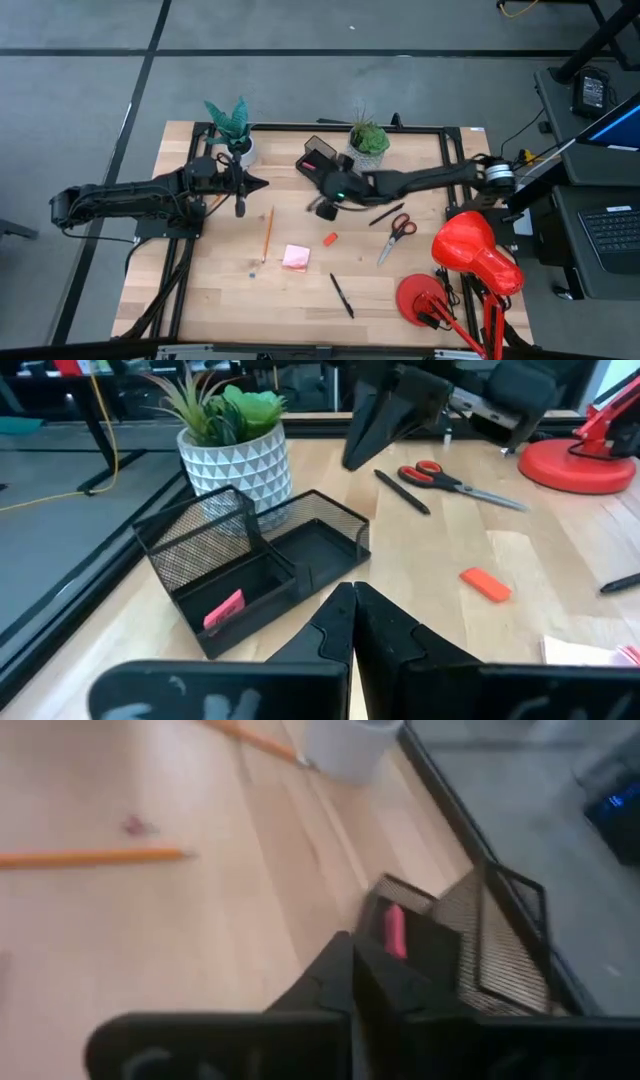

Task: Pick and place office supplies into organizer
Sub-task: Put the orange pencil into the black desk organizer

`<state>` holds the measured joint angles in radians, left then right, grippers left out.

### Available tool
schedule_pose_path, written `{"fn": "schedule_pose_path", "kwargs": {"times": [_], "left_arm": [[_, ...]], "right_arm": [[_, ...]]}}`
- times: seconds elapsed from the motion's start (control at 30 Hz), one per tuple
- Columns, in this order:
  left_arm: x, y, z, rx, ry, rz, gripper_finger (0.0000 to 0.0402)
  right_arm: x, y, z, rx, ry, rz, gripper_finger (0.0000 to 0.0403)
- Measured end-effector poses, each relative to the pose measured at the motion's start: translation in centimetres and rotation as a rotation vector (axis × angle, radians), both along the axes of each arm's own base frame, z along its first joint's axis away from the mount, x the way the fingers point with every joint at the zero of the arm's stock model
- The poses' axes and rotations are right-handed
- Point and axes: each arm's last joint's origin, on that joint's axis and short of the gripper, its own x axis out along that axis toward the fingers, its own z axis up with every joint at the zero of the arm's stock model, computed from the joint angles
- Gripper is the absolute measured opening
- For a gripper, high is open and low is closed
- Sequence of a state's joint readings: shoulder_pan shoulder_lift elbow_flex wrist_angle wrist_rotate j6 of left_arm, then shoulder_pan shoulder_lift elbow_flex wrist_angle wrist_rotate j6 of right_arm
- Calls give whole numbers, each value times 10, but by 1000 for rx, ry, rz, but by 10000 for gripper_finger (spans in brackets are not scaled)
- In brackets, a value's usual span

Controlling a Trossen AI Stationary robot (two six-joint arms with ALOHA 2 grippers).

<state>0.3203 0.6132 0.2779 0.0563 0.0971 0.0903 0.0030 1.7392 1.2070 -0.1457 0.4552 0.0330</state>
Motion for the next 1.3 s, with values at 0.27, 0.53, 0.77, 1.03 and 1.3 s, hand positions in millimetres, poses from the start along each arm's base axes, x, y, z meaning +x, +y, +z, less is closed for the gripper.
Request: {"fn": "schedule_pose_path", "kwargs": {"times": [0.27, 0.53, 0.77, 1.03, 1.3], "left_arm": [[1, -1, 3, -27, -42, 8, 2], [2, -3, -1, -139, 31, 39, 2], [15, -4, 12, -174, 159, 157, 2], [31, -12, 34, -197, 369, 199, 2], [44, -15, 48, -216, 505, 284, 2]], "right_arm": [[-57, 13, -14, 4, -335, 82, 19], [-90, 9, -32, -84, -531, 228, 4], [-101, -3, -41, -39, -593, 198, 12], [-103, -3, -45, -81, -558, 245, 6], [-103, -8, -45, -130, -543, 245, 17]]}}
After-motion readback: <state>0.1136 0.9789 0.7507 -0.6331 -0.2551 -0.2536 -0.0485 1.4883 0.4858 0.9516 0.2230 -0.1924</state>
